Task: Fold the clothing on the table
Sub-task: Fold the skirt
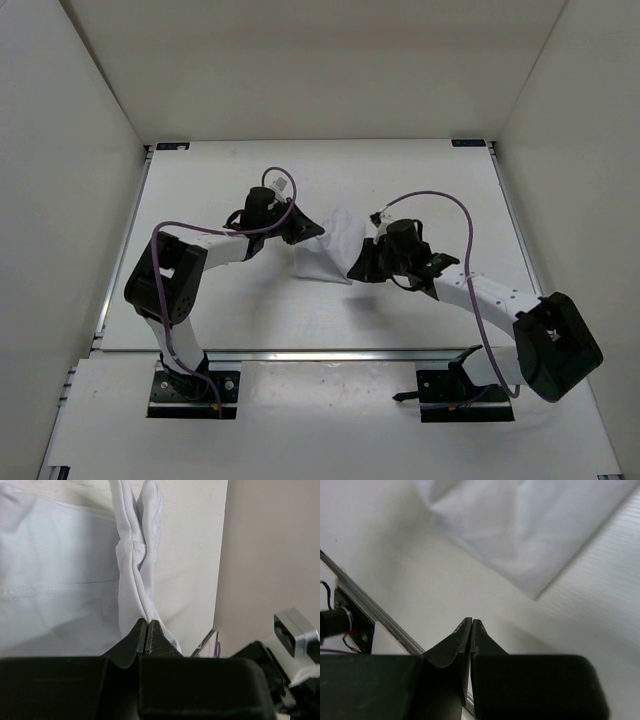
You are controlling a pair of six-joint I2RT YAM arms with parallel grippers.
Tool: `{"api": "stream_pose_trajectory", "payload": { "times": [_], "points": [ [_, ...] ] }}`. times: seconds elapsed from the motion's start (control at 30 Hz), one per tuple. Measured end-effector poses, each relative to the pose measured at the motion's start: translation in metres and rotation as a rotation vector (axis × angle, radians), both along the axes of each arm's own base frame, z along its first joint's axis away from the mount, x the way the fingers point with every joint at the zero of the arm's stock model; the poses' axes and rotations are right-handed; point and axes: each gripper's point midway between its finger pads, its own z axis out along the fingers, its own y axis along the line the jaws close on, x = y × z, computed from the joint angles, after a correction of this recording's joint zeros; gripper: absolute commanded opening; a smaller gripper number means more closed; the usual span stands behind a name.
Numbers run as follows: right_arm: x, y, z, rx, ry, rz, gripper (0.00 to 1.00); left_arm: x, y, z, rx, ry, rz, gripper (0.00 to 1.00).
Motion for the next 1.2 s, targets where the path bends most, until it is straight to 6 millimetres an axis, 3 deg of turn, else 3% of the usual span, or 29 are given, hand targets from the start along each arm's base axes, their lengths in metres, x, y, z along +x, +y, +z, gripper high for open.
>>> {"api": "stream_pose_trajectory", "payload": {
  "times": [0.2, 0.47, 0.73, 0.9, 1.1, 1.2],
  "points": [
    [-0.02, 0.028, -0.002, -0.067, -0.124, 0.078, 0.01, -0.01, -0.006, 0.002, 0.044, -0.026, -0.026, 0.0],
    [0.0, 0.04, -0.028, -0.214, -0.274, 0.016, 0.0, -0.015, -0.008, 0.018, 0.088, -0.088, -0.011, 0.0],
    [0.008, 0.048, -0.066, -0.39, -0.389, 0.022, 0.0, -0.013, -0.001, 0.012, 0.148, -0.087, 0.004, 0.0],
    [0.016, 0.064, -0.061, -0.419, -0.503, 0.025, 0.0, -0.01, 0.004, 0.011, 0.161, -0.087, 0.007, 0.0],
    [0.037, 0.068, -0.038, -0.404, -0.624, -0.052, 0.0, -0.011, 0.004, 0.01, 0.162, -0.085, 0.005, 0.0],
    [0.045, 0.071, -0.04, -0.415, -0.636, -0.06, 0.0, -0.009, 0.006, 0.008, 0.163, -0.079, 0.008, 0.0]
  ]
}}
